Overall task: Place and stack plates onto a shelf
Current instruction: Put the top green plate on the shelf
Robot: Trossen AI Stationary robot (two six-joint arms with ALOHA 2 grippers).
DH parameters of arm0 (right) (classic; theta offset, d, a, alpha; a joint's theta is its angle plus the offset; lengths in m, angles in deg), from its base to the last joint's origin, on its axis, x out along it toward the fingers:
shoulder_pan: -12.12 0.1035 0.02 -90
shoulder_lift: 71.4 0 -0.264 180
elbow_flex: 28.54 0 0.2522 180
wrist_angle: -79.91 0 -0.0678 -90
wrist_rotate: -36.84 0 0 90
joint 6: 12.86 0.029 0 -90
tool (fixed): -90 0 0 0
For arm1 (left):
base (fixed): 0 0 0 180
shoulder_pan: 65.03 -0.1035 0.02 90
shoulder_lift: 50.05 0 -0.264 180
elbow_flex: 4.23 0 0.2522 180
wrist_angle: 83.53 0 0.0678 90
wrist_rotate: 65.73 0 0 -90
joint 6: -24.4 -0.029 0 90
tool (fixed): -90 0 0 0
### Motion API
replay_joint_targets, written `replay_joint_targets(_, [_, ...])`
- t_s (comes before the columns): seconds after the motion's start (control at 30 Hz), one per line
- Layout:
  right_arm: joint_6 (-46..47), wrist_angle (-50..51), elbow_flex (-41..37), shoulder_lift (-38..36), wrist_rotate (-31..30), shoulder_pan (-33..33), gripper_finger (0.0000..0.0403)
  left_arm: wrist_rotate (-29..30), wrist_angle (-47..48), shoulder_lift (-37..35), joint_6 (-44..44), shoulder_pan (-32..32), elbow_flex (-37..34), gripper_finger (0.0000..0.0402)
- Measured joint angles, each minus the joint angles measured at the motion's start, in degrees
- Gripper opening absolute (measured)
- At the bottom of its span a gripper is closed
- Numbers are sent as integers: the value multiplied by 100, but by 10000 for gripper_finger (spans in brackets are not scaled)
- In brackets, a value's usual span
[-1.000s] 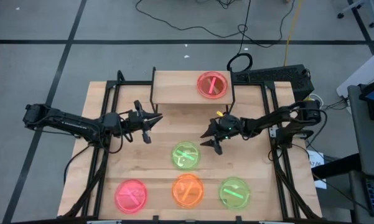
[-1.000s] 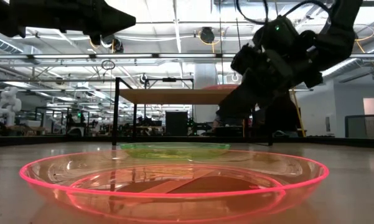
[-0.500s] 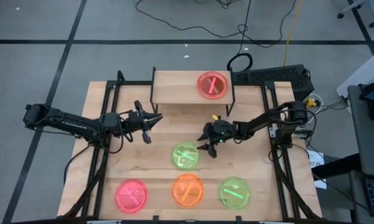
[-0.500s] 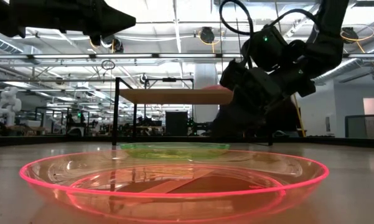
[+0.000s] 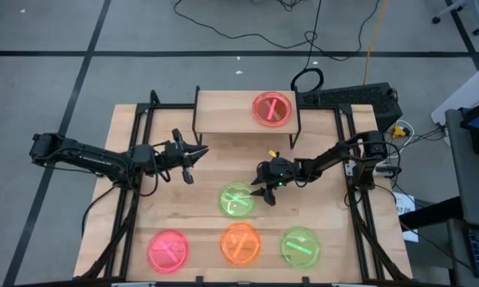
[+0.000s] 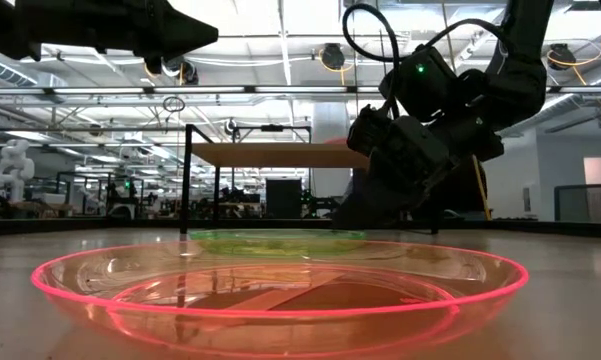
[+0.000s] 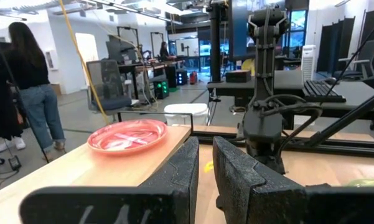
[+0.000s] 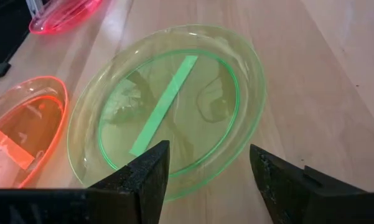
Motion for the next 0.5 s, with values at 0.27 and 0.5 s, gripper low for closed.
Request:
replay_joint_targets(0.27, [85,286,0,-3,-9,0,203,0,0,0,16,0,0,56])
replay_joint_targets(0.5, [166,290,0,-5,-9,0,195,0,-2,0,33,0,0,56])
